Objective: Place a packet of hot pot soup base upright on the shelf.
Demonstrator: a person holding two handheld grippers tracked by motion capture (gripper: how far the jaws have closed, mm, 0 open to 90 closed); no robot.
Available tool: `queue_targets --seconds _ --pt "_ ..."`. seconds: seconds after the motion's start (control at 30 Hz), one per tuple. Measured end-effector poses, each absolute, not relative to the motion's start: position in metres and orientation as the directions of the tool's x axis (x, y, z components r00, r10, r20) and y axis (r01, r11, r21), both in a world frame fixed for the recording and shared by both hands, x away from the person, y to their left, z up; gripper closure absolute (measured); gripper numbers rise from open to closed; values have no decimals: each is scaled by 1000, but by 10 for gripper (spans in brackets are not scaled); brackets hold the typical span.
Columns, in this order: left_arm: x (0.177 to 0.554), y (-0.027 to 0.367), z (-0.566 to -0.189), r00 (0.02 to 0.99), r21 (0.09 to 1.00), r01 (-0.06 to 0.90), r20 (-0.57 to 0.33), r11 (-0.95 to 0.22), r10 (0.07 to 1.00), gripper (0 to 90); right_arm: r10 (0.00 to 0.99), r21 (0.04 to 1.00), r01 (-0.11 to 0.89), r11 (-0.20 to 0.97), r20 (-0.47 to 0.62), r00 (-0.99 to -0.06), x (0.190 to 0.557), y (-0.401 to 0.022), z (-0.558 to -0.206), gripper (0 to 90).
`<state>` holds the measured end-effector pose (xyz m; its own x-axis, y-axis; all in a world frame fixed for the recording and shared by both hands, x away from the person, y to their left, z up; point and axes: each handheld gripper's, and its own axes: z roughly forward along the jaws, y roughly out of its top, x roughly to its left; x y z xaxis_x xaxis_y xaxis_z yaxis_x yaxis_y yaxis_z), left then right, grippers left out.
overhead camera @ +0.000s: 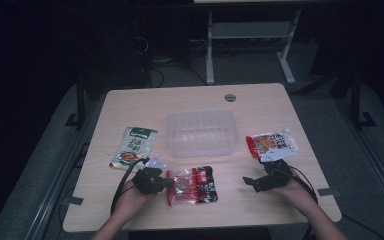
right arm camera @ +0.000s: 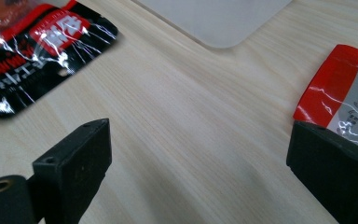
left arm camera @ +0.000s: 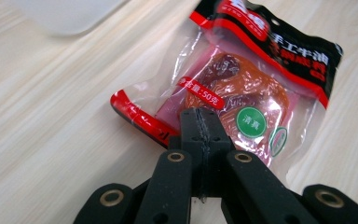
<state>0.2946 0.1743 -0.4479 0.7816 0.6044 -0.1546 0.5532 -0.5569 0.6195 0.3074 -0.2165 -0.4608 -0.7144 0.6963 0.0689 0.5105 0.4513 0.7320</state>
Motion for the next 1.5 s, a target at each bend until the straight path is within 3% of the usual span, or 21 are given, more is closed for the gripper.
queue_targets --seconds 0.33,1.33,1.5 --pt "290 142 -449 829 624 503 -153 -597 538 897 692 735 503 454 64 -719 308 -217 -461 60" --pt "285 154 -454 841 570 496 -127 -655 526 897 554 732 504 459 208 -806 300 -174 -447 64" --pt "284 152 -440 839 635 477 -125 -607 529 897 556 730 506 460 208 -805 301 -176 -448 64"
